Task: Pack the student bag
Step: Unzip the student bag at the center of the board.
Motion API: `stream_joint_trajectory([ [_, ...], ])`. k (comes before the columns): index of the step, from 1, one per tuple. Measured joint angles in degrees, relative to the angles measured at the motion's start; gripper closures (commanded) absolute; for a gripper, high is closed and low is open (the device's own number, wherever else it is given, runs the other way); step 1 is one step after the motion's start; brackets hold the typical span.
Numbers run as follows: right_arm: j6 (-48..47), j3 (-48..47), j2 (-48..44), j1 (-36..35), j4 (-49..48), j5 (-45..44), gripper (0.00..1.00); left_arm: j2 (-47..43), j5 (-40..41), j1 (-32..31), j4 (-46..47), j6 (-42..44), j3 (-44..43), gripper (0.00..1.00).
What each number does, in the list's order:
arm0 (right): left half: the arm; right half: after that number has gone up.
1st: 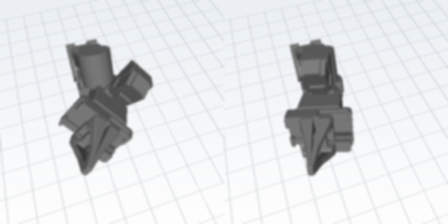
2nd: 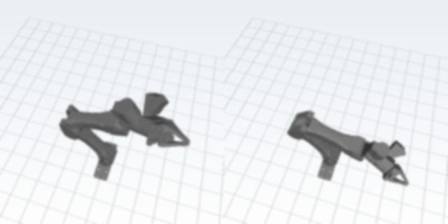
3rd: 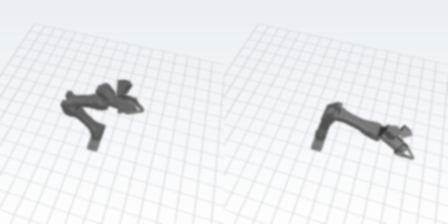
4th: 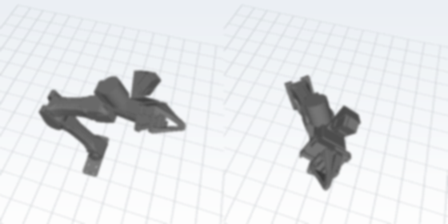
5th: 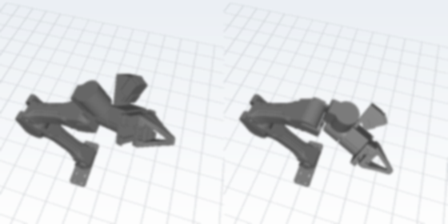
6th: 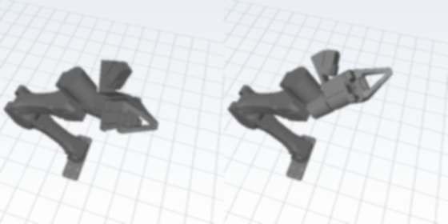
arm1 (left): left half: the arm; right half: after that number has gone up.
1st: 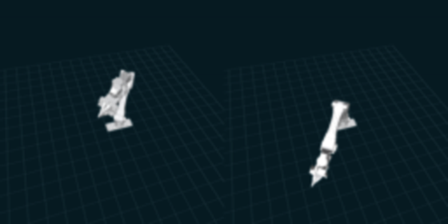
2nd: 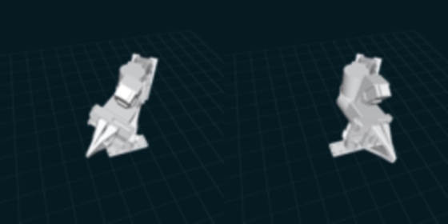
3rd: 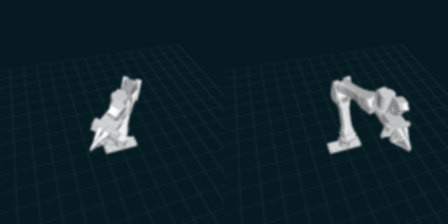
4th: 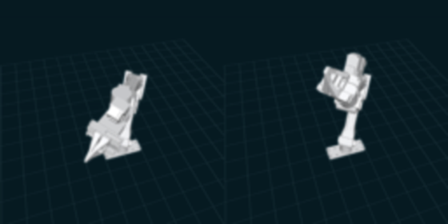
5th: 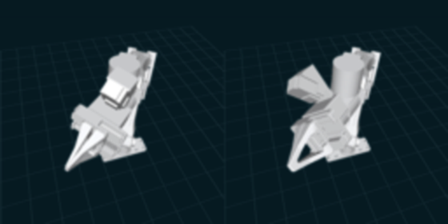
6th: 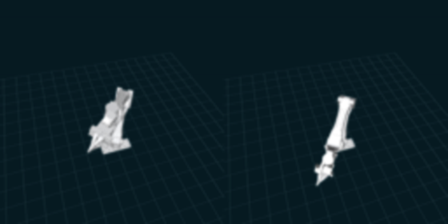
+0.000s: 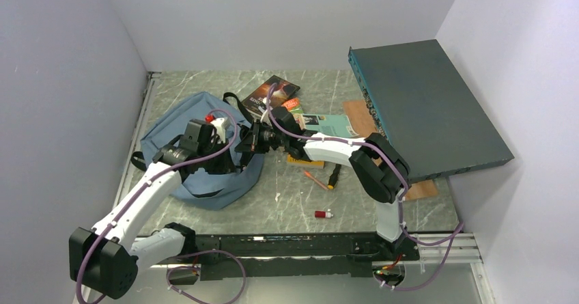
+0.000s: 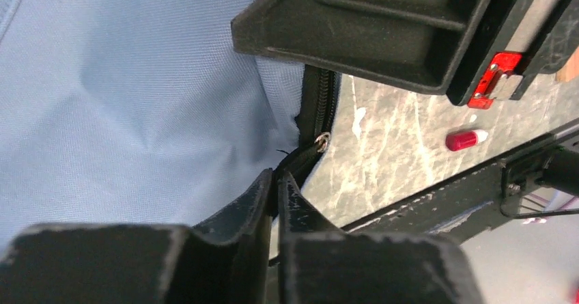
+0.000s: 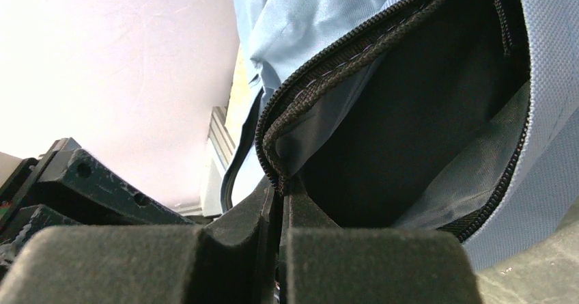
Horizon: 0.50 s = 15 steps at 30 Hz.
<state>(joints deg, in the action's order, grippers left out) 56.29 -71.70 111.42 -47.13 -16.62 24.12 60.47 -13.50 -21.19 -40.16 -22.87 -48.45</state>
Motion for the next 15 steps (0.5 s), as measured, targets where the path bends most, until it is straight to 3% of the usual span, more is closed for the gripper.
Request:
stream_joint_trajectory([
  [8, -3.23, -1.81, -0.11, 0.24, 2.58, 0.55, 1.0, -3.17, 2.75, -0.11, -1.36, -0.15, 0.11, 1.0],
  [15, -15.69, -16.0, 1.25, 2.6, 15.15, 0.39, 1.0, -15.91, 6.97, -0.33, -9.35, -7.67, 1.38, 1.0],
])
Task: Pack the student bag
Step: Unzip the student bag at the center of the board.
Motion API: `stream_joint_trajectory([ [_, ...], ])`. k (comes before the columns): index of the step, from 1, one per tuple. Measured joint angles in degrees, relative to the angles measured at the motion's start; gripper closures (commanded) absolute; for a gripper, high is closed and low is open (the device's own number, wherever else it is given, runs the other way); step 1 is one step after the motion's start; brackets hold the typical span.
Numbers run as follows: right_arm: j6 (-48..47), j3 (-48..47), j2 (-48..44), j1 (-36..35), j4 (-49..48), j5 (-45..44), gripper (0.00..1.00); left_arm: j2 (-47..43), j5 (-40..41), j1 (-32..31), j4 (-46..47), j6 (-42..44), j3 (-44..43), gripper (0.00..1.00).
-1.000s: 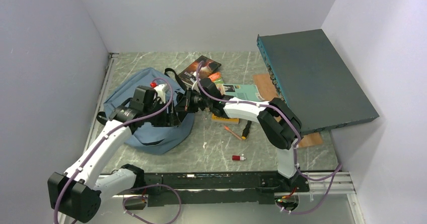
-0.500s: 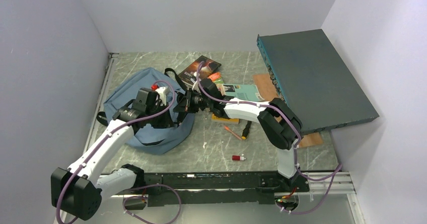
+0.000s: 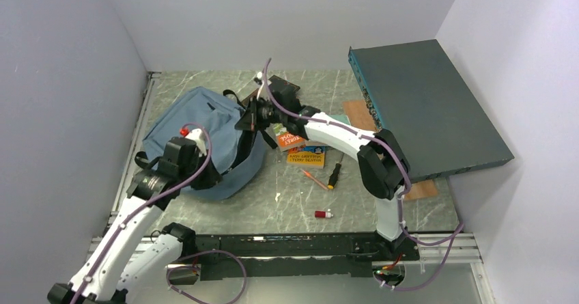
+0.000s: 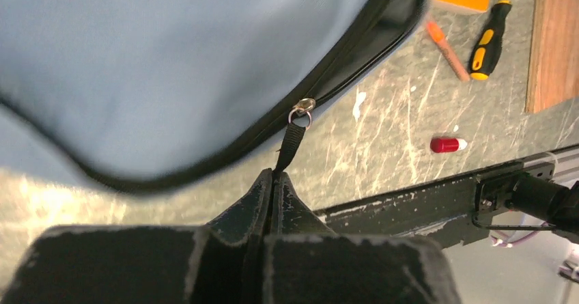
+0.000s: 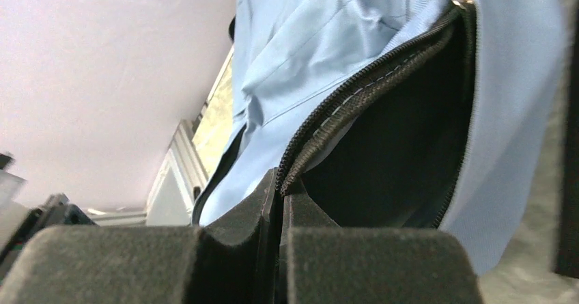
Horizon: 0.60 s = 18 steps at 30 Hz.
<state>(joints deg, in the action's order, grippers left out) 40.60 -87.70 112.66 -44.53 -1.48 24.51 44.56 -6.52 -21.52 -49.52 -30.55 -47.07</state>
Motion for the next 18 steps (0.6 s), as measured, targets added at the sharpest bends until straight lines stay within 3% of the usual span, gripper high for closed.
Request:
stream_joint_trajectory([
  [4, -3.28, -4.9, 1.57, 4.22, 3.65, 2.03, 1.0, -5.14, 0.61, 0.0, -4.26, -3.87, 3.56, 1.0],
  [5, -3.98, -6.27, 2.54, 5.09, 4.57, 2.8, 0.94, -6.14, 0.87, 0.0, -4.92, -4.61, 4.59, 1.0],
  [8, -6.01, -8.15, 4.48, 6.05, 7.65, 3.82, 0.61, -7.34, 1.03, 0.0, -4.63, -5.18, 5.6, 1.0],
  [11, -8.22, -8.15, 4.59, 4.74, 12.55, 1.88, 0.4, -7.06, 0.96, 0.0, -4.04, -5.07, 5.29, 1.0],
  [13, -8.41, -6.75, 3.56, 3.63, 13.33, 0.37, 0.34, -6.01, 0.74, 0.0, -3.67, -4.76, 4.02, 1.0],
  [14, -8.09, -4.9, 2.27, 3.13, 13.49, -0.46, 0.26, -5.55, 0.63, 0.0, -3.32, -4.61, 3.39, 1.0],
  [18, -1.92, 4.22, -4.17, 1.36, 12.41, -1.49, 0.22, -3.34, -0.5, 0.0, -1.01, -3.85, 1.09, 1.0],
])
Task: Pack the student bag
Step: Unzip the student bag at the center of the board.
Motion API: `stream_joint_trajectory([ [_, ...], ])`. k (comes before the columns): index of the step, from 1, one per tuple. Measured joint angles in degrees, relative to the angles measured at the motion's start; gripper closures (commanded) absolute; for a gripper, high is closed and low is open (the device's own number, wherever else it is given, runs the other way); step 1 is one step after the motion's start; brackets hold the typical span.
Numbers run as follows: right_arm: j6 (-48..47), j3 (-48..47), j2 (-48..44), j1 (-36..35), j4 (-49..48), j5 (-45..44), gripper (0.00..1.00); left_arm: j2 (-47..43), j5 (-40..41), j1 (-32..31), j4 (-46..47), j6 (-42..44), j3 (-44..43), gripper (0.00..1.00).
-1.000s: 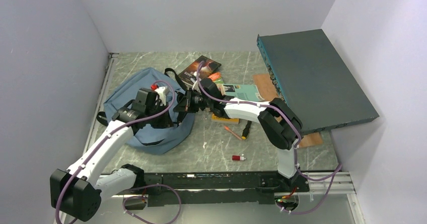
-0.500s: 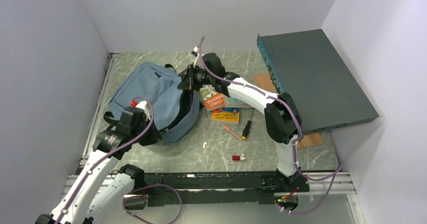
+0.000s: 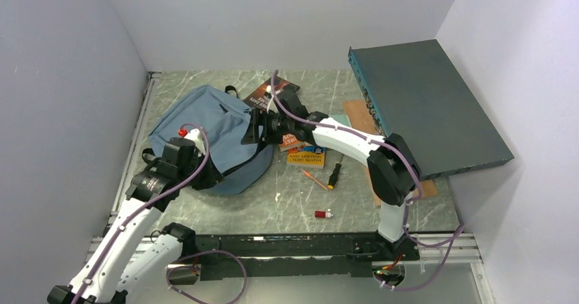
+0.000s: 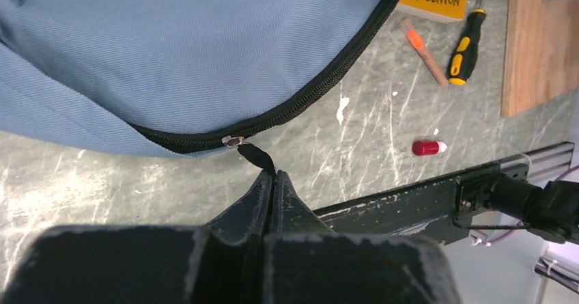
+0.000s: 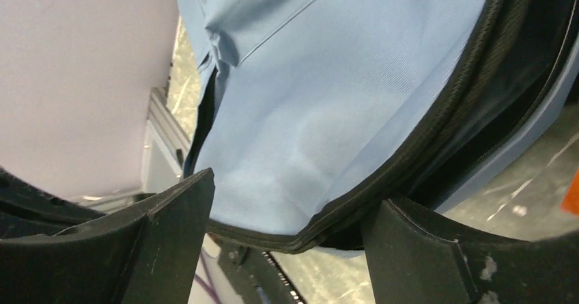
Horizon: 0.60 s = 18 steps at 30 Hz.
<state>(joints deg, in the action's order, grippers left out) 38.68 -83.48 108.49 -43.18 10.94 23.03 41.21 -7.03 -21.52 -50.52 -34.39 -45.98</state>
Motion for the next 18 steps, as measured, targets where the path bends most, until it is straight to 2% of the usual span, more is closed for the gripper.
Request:
stream_joint_trajectory([
  [5, 10.47, 8.0, -2.84, -1.14, -8.26, -0.22, 0.31, 0.98, -2.58, 0.0, 1.75, 0.28, 0.0, 1.0],
  [8, 14.73, 8.35, -1.53, -1.84, -11.19, -0.72, 0.39, 0.98, -4.04, 0.0, 3.13, 0.26, 0.68, 1.0],
  [13, 23.58, 9.79, 0.63, -3.37, -18.62, -1.16, 0.45, 0.94, -6.43, 0.0, 5.03, 0.26, 2.54, 1.0],
  [14, 24.98, 9.88, 1.14, -3.72, -19.43, -1.27, 0.54, 0.96, -6.75, 0.0, 5.22, 0.28, 2.69, 1.0],
  [16, 26.58, 9.86, 2.1, -4.37, -20.72, -1.53, 0.82, 1.05, -7.1, 0.0, 5.44, 0.31, 2.69, 1.0],
  [17, 27.3, 9.86, 2.49, -4.68, -21.09, -1.6, 0.99, 1.05, -7.08, 0.0, 5.46, 0.31, 2.69, 1.0],
  [18, 28.02, 9.86, 2.73, -4.9, -21.4, -1.53, 1.0, 1.09, -7.02, 0.0, 5.42, 0.31, 2.69, 1.0],
])
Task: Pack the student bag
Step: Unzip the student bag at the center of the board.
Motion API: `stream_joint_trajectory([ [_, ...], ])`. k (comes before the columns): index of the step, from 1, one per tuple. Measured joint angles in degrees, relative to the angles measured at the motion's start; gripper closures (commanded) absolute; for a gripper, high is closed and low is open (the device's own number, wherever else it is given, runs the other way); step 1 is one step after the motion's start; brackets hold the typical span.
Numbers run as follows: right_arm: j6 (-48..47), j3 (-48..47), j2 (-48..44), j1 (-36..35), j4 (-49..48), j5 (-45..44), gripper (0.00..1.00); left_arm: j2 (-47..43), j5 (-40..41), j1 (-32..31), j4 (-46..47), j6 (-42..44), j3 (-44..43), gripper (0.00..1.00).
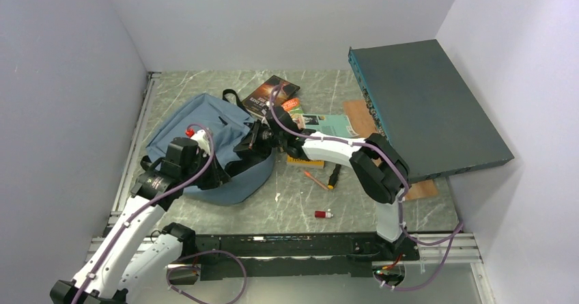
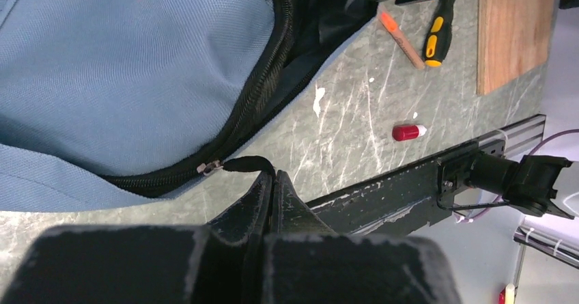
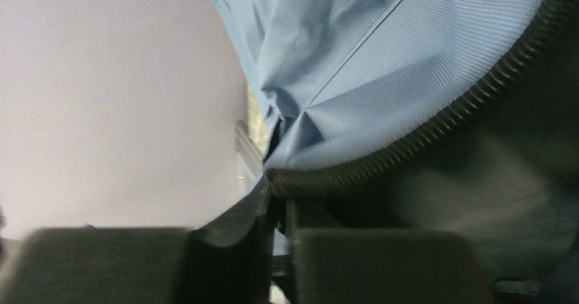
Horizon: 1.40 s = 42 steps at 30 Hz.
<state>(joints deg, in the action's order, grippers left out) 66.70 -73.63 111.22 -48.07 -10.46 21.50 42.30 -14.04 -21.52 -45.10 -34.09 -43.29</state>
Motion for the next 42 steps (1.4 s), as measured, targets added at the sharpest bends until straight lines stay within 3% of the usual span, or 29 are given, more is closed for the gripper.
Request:
stream_joint_trajectory([
  [11, 2.89, 4.61, -1.36, 2.03, -5.09, 3.34, 1.0, 5.7, 11.5, 0.37, -7.65, -3.26, -0.85, 1.0],
  [17, 3.43, 4.59, -3.76, 4.79, -6.82, 8.7, 1.0, 5.01, 17.79, 5.92, -12.15, -7.23, -0.72, 1.0],
  [26, 3.23, 0.11, -2.49, 6.47, -6.34, 15.26, 1.0, -0.96, 19.87, 17.25, -15.15, -12.26, 0.07, 1.0],
  [35, 2.54, -3.34, -1.7, 9.18, -5.38, 16.74, 1.0, -10.12, 20.06, 18.34, -15.8, -19.76, 5.84, 1.0],
  [42, 1.86, -3.65, -1.7, 9.42, -4.57, 17.07, 1.0, -9.33, 20.41, 18.34, -14.99, -20.57, 5.84, 1.0],
])
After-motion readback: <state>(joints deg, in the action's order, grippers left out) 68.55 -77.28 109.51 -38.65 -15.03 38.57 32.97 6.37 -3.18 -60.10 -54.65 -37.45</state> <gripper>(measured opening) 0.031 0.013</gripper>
